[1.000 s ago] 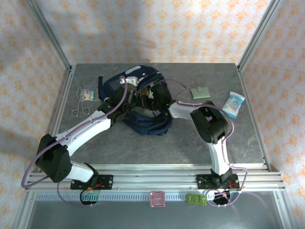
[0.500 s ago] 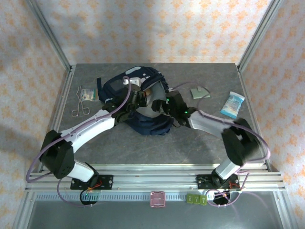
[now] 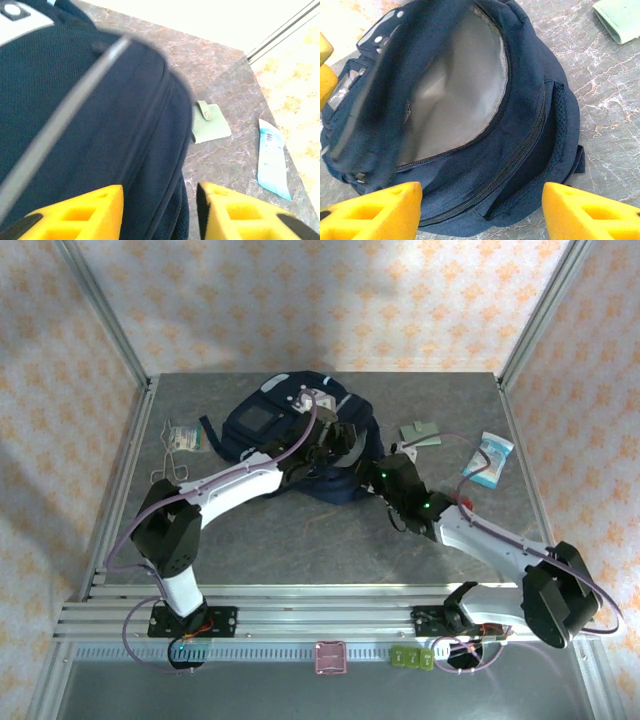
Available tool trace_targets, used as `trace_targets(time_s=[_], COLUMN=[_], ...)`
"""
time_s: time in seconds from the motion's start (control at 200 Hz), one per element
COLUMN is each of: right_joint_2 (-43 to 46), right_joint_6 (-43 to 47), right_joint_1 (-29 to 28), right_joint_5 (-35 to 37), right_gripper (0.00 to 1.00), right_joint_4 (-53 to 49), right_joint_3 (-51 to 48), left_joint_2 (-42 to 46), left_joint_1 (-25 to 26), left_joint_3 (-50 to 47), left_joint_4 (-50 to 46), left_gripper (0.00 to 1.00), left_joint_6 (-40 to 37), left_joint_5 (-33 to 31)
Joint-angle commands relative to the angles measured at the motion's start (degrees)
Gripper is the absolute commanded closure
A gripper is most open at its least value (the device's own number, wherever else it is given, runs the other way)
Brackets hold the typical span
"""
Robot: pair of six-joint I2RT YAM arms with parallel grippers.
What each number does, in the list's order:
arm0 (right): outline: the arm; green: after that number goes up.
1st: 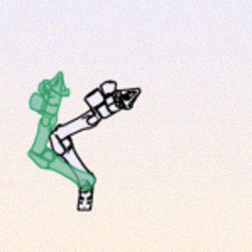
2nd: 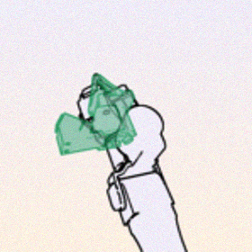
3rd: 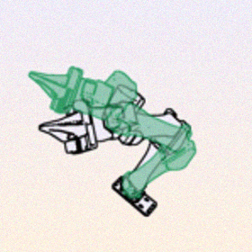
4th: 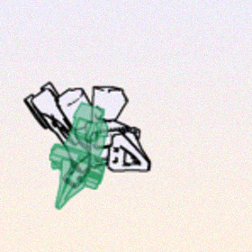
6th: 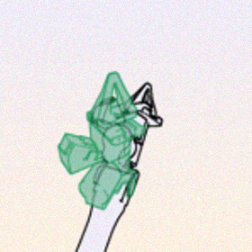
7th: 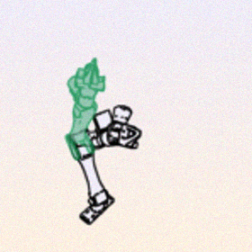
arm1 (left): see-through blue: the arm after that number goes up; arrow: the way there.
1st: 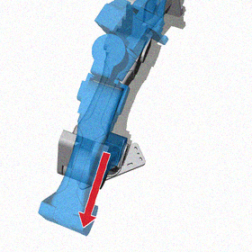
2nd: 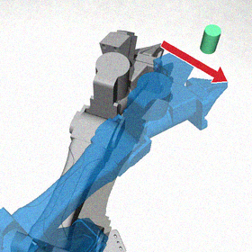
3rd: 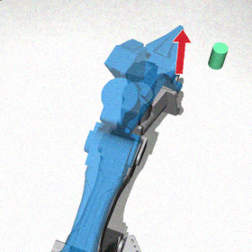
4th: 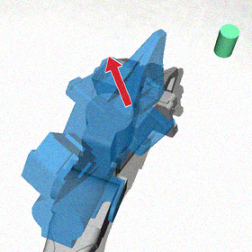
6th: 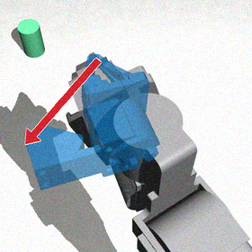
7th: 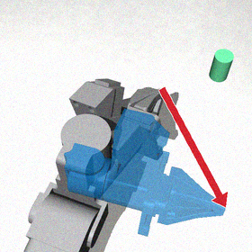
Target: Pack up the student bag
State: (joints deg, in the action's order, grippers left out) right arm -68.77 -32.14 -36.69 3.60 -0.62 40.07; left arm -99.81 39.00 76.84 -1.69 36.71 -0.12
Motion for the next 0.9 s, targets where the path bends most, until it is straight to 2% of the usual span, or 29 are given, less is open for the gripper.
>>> trace_targets(time_s=[0.0,0.12,0.24,0.45,0.676,0.821,0.896], right_joint_2=[3.62,2.67,-0.03,-4.13,-5.37,-4.62,-4.15], right_joint_6=[0.02,1.10,2.74,3.06,2.32,1.74,1.73], right_joint_1=[0.04,-0.22,-1.80,-3.79,-4.09,-4.18,-4.18], right_joint_5=[-2.56,-7.51,-9.64,-9.99,-10.59,-10.19,-10.06], right_gripper=[0.38,0.40,0.41,0.41,0.41,0.41,0.41], right_joint_4=[3.69,6.50,7.65,9.10,10.20,10.24,10.36], right_joint_3=[-2.25,-2.25,-0.39,2.05,2.46,2.03,1.44], left_joint_2=[5.62,11.97,17.78,24.56,19.45,15.52,13.35], left_joint_1=[-0.33,-1.34,-4.90,-12.02,-15.64,-17.52,-18.42], left_joint_3=[-3.70,-11.69,-21.47,-38.78,-39.91,-39.31,-37.93], left_joint_4=[3.45,4.78,7.62,20.57,26.58,29.93,28.70], left_gripper=[0.51,0.48,0.44,0.38,0.38,0.42,0.43], left_joint_6=[1.18,1.64,4.69,14.21,17.19,19.12,19.88], left_joint_5=[-0.33,-2.12,-1.37,3.08,8.91,9.67,10.07])
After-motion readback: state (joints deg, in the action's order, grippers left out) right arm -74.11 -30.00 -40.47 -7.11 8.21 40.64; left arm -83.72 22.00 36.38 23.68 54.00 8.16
